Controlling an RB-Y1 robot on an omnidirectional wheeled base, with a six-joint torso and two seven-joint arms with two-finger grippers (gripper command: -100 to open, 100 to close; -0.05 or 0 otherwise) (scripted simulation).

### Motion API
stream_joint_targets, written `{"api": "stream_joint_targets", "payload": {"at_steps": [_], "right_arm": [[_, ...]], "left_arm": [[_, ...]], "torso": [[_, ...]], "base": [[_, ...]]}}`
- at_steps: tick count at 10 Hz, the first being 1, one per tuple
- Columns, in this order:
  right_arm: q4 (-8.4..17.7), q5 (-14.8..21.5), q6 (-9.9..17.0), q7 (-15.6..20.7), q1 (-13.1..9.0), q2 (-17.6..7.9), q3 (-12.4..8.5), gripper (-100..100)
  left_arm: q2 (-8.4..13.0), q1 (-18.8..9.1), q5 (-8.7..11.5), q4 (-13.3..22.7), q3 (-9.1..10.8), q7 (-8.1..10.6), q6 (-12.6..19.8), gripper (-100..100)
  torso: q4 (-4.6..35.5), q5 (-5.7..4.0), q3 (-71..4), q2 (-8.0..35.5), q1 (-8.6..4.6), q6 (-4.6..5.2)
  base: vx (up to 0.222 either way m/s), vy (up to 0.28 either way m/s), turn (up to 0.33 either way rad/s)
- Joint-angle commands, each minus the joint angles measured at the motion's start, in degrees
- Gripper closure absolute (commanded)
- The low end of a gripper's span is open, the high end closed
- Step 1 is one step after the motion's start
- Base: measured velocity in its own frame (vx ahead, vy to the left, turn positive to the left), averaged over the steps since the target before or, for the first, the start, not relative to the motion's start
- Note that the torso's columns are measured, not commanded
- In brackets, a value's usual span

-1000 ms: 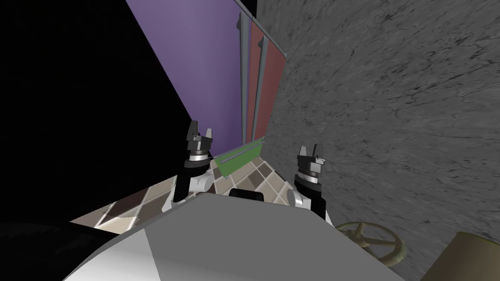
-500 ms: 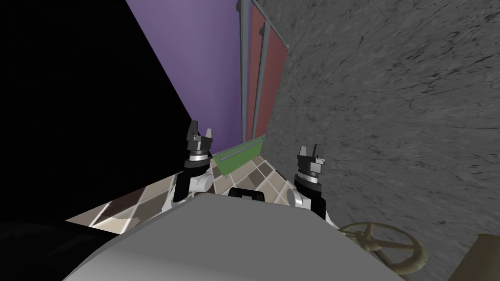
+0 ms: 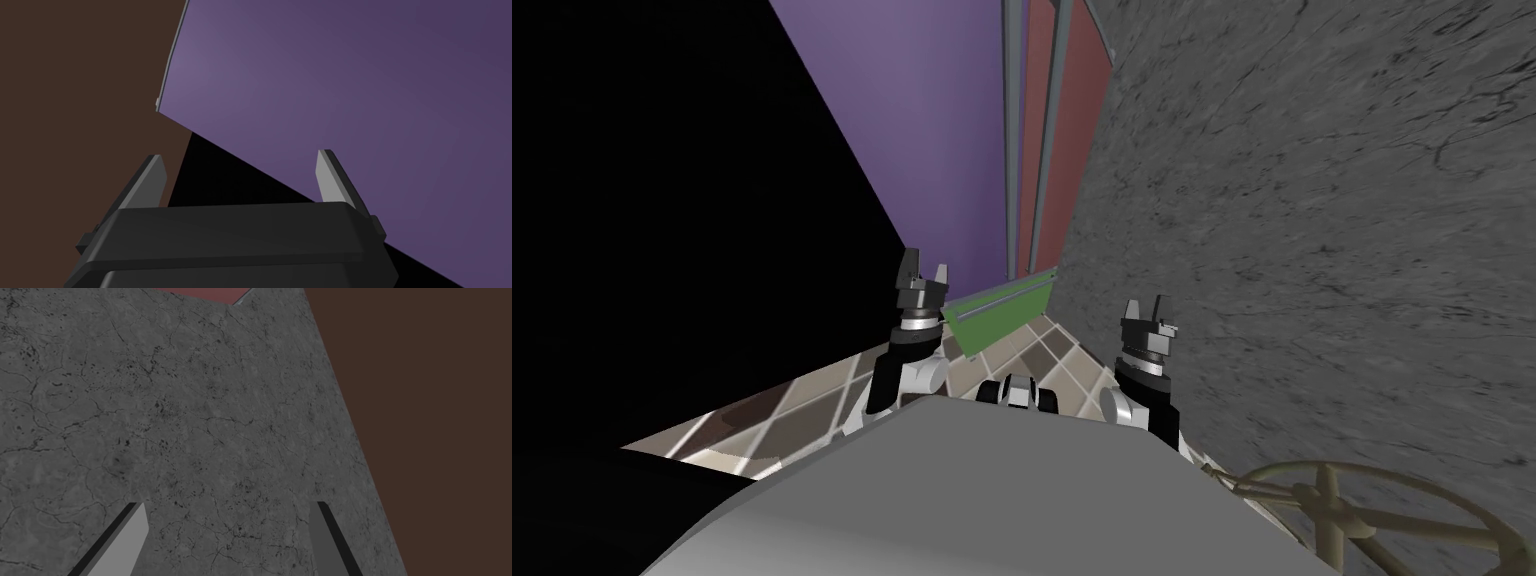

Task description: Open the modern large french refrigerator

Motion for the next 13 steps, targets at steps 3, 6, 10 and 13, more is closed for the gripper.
{"api": "stream_joint_targets", "payload": {"at_steps": [3,6,10,13], "right_arm": [[0.01,0.00,0.00,0.00,0.01,0.00,0.00,0],[0.01,0.00,0.00,0.00,0.01,0.00,0.00,0],[0.01,0.00,0.00,0.00,0.01,0.00,0.00,0],[0.00,0.00,0.00,0.00,0.02,0.00,0.00,0]], "left_arm": [[4.00,0.02,1.50,5.00,-0.11,2.51,-3.12,-100],[4.77,0.05,2.64,8.57,-0.24,4.36,-5.40,-100],[5.06,0.14,4.40,13.88,-0.45,7.22,-8.95,-100],[5.13,0.22,5.85,18.32,-0.62,9.58,-11.89,-100]], "torso": [[0.75,-0.02,-1.47,0.66,-0.04,0.00],[0.84,0.02,-1.33,0.90,0.07,0.00],[0.79,-0.02,-1.44,0.74,-0.06,-0.01],[0.81,0.02,-1.39,0.81,0.08,0.00]], "base": [[0.099,-0.039,-0.012],[0.091,-0.029,-0.014],[0.117,-0.051,-0.015],[0.132,-0.040,-0.018]]}}
